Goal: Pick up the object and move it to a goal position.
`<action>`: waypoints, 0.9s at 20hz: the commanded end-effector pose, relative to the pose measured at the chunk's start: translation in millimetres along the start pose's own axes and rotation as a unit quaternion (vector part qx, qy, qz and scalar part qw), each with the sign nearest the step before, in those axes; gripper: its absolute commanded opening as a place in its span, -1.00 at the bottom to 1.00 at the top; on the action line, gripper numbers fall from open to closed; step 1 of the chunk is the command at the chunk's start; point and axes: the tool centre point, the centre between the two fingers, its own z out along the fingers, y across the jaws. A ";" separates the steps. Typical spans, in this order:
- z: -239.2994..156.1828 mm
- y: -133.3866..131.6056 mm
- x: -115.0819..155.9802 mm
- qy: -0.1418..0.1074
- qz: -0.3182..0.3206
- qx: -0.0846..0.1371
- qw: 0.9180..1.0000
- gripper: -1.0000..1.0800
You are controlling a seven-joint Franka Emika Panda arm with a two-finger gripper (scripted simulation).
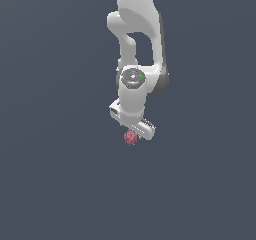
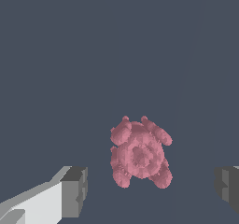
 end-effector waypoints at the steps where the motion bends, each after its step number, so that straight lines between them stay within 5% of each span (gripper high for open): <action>1: 3.0 0.0 -0.2 0.000 0.000 0.000 1.000 0.92; 15: 49.9 0.1 -0.1 0.000 0.002 0.000 1.000 0.92; 16: 49.9 0.1 -0.1 0.000 0.002 0.000 1.000 -1.00; 18: 49.9 0.1 -0.1 0.000 0.002 0.000 1.000 -1.00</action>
